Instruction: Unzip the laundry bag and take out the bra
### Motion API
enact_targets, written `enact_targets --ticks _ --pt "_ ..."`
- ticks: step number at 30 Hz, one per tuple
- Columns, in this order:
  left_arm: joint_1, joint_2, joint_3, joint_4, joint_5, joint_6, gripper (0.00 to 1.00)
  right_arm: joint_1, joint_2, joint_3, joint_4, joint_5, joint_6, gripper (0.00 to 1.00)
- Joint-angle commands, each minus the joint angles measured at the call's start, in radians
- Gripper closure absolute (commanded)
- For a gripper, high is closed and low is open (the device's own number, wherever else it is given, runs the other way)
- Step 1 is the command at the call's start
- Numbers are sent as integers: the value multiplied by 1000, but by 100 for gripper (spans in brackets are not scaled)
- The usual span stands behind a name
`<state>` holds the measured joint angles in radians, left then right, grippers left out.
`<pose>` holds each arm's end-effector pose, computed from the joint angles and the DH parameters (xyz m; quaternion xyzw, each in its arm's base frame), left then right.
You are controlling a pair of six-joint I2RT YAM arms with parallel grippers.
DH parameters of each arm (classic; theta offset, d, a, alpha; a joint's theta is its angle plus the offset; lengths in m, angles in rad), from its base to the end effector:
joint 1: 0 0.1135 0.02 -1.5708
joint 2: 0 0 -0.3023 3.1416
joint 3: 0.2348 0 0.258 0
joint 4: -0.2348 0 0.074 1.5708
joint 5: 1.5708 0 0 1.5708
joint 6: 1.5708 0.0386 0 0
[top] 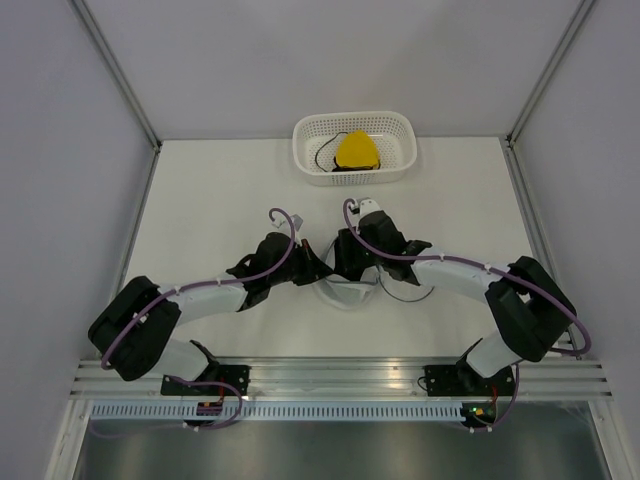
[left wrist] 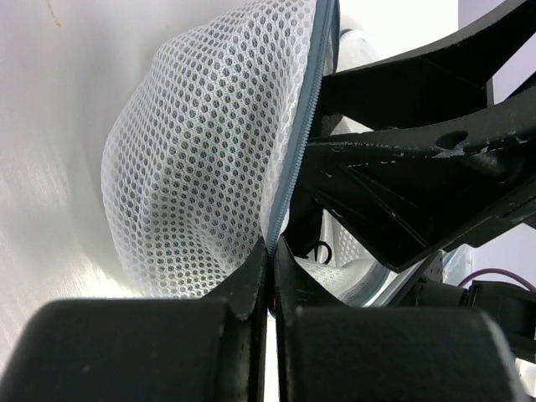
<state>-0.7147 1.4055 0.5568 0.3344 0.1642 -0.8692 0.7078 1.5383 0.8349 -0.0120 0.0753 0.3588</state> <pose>0.2064 -0.1874 0.2079 -0.0252 0.8614 -0.4073 0.3024 0.2490 0.2093 0.2253 -0.1425 0.8982 0.1812 0.3743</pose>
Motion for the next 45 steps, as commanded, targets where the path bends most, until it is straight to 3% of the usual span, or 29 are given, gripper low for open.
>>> enact_targets --ticks 1,3,10,13,16,17,19,25,36,40,45 --pt "3 13 28 20 18 18 98 -1 25 26 63 -54 -3 32" --pt "4 15 25 22 17 18 98 -1 26 17 92 -83 8 36" --pt "4 20 12 37 17 13 98 -1 69 23 81 -124 15 34" --pt "4 21 11 41 17 10 98 -1 100 29 66 -118 26 40" --pt "3 21 8 45 17 9 98 1 115 23 72 -121 38 60" --pt "3 21 5 46 17 9 98 1 117 21 72 -121 42 81" --pt "4 21 6 46 17 7 98 -1 114 20 70 -120 45 99" --pt "4 16 3 43 15 9 98 -1 7 10 29 -103 43 100" --pt "4 15 11 32 -5 10 98 1 -285 7 -150 -232 -9 99" --pt "4 15 18 25 -8 10 98 -1 -299 47 -274 -418 -61 100" --pt "4 21 20 25 -12 10 98 2 -323 58 -310 -597 -112 100"
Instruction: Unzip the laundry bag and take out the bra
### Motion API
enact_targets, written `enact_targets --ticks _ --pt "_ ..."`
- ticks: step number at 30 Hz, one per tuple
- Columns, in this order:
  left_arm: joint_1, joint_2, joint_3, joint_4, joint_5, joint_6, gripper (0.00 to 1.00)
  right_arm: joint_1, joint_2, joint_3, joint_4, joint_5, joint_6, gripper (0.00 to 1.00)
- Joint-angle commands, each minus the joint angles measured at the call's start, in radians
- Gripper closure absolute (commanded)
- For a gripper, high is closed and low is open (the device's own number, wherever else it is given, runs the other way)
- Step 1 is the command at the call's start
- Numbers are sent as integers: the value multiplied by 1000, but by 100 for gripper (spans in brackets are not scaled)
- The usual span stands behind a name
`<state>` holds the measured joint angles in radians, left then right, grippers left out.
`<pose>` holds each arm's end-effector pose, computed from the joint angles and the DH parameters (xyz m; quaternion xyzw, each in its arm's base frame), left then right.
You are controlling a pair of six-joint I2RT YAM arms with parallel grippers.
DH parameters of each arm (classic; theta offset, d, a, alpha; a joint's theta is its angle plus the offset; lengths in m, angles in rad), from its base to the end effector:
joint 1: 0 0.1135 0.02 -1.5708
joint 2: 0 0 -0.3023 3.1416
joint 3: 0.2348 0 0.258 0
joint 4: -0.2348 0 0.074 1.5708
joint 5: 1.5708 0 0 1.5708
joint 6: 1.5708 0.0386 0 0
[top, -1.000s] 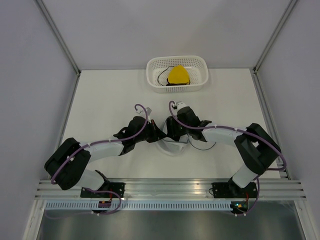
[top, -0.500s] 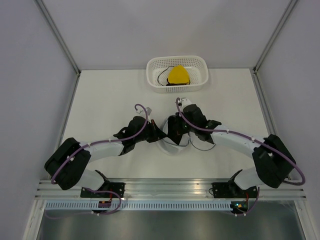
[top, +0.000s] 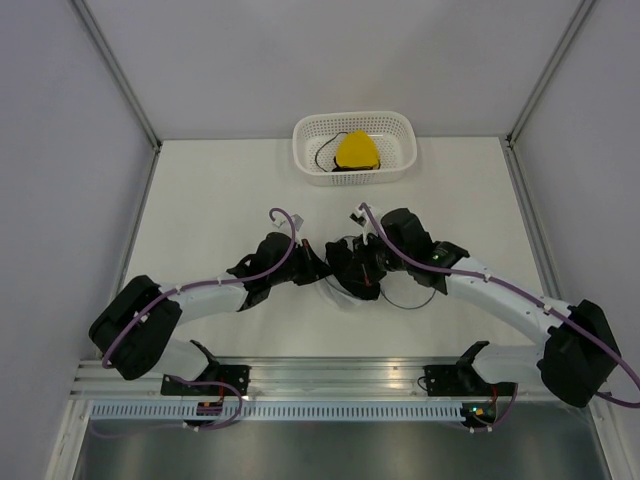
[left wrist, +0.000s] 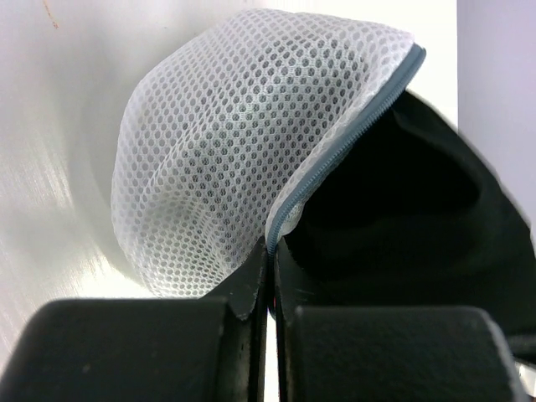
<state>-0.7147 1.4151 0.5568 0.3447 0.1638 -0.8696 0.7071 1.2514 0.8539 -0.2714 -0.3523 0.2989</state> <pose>0.2075 -0.1884 0.2064 -0.0254 0.8612 -0.4074 0.3027 0.1937 0.1830 0.2904 -0.2544 0.8522 0.3450 0.2999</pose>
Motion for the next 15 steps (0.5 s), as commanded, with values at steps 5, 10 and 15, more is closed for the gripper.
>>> enact_targets --ticks 5,10,15 --pt "4 25 22 30 5 4 98 3 -173 20 66 13 9 100" --pt "4 33 15 40 25 1 98 3 -210 91 149 424 45 100" --pt "4 21 5 46 26 3 98 2 -63 203 181 682 -3 100"
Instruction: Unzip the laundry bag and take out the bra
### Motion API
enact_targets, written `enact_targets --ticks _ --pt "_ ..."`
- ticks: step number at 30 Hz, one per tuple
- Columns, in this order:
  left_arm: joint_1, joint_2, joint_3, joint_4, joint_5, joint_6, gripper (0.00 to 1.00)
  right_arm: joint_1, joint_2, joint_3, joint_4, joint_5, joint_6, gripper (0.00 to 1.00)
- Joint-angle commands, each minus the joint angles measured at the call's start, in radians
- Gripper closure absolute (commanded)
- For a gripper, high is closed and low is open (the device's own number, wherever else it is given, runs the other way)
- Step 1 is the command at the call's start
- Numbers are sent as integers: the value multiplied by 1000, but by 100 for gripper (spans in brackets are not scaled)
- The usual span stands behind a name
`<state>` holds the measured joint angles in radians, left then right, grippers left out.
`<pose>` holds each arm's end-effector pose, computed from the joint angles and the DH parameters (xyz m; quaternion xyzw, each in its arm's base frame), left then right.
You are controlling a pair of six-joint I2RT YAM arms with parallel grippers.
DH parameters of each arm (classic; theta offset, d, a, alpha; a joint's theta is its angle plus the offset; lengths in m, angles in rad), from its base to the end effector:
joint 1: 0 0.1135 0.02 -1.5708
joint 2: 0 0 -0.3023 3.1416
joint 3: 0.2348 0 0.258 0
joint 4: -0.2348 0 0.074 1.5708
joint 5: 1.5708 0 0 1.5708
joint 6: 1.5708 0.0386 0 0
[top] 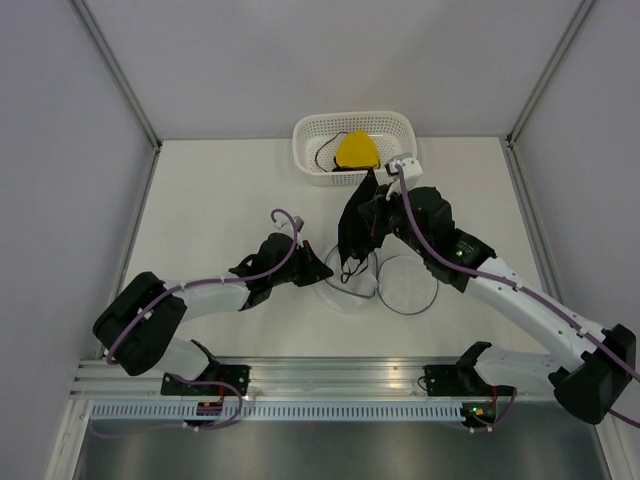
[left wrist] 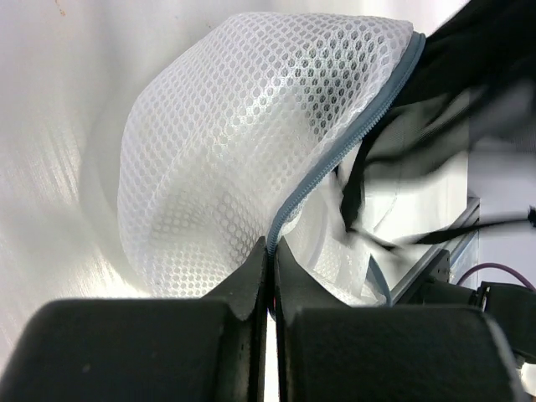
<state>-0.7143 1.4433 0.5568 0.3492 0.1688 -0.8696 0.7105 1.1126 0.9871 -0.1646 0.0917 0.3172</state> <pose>0.2095 -0.1903 0.1995 -0.0257 0.8670 -0.4019 0.2937 0.1922 0.1607 0.3806 -0.1296 0.7910 0.2614 0.5378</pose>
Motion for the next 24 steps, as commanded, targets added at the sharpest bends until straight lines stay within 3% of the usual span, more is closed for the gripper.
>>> enact_targets --ticks 1,5,8,15,24 --pt "4 -11 3 42 21 3 98 -2 105 117 76 317 -35 100" --pt "4 -14 0 48 23 4 98 -31 248 220 132 437 -58 100" --pt "4 -12 5 47 40 4 98 -110 347 324 189 350 -47 100" --pt "4 -32 -6 50 52 4 98 -198 530 551 267 350 -101 100" --pt "6 -46 -14 54 69 1 98 -316 930 1014 205 295 -98 100"
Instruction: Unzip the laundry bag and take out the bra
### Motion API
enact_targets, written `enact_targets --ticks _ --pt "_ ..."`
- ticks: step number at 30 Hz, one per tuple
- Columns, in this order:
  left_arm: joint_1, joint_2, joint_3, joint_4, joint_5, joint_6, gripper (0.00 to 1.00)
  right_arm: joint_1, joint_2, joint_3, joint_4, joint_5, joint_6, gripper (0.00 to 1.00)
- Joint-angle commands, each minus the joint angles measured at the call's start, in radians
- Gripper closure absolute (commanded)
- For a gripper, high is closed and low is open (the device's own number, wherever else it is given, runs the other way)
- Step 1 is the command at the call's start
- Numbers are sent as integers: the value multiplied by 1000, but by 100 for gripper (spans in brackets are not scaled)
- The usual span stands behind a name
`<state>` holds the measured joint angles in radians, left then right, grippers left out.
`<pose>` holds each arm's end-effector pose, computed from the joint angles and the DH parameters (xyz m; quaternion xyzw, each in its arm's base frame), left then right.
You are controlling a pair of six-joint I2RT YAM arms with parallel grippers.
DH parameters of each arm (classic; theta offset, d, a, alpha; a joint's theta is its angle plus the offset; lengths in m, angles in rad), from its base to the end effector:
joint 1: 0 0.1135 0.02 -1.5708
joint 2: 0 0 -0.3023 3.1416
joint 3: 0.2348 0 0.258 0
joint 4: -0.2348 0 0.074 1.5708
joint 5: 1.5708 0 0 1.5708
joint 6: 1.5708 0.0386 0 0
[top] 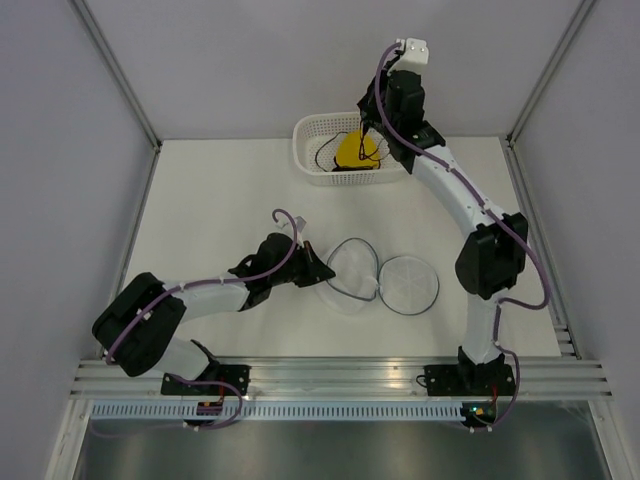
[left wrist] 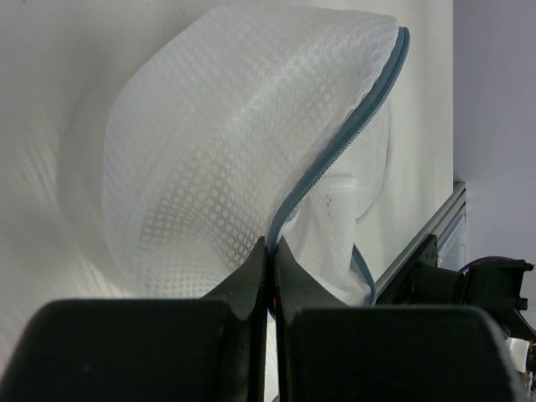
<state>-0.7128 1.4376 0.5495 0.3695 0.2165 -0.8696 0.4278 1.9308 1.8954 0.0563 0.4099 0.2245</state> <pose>0.2077 -0.1905 0.2009 -0.0132 0.8613 -0.4207 0.2845 0.4511 0.1888 0.4498 0.0751 0.6963 0.0892 0.7083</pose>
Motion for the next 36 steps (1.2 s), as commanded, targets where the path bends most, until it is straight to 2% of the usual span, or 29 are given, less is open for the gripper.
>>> enact_targets --ticks 1,4,10,16,17,18,19,20,22,25,26,30,32,33,35,36 --pt "3 -42 -6 34 23 1 98 -41 190 181 -27 -35 7 100" --pt "3 -55 -20 34 18 0 98 -70 319 287 -87 -42 41 100" --pt "3 -86 -42 25 4 1 98 -93 466 295 -104 -89 98 100" --pt "3 -101 -43 13 0 6 98 -107 462 258 -122 -149 125 98" --pt "3 -103 -43 13 -2 7 98 -110 453 252 -121 -157 124 95" --pt "3 -103 -43 13 -2 6 98 -112 441 249 -119 -166 122 87" --pt "3 -103 -43 13 -2 6 98 -113 424 237 -116 -181 110 71" --pt "3 -102 -43 13 -3 6 98 -115 387 228 -112 -186 102 38" --pt "3 -97 -42 13 -3 6 98 -113 323 194 -104 -186 81 14" --pt "3 -92 -43 20 -5 4 98 -113 205 95 -85 -163 64 3" --pt "3 -92 -42 20 -8 6 98 -113 171 61 -85 -148 65 2" --pt "3 -92 -39 16 -17 7 98 -107 -39 -166 -115 -54 93 2" --pt "3 -92 -36 19 -20 7 98 -78 -183 -352 -118 28 93 2" --pt "3 -91 -30 14 -20 9 98 -64 -264 -448 -159 114 113 2" --pt "3 -91 -20 13 -22 11 98 -17 -337 -536 -217 191 145 2" --pt "3 -89 -16 8 -22 11 98 0 -369 -574 -292 255 210 2"
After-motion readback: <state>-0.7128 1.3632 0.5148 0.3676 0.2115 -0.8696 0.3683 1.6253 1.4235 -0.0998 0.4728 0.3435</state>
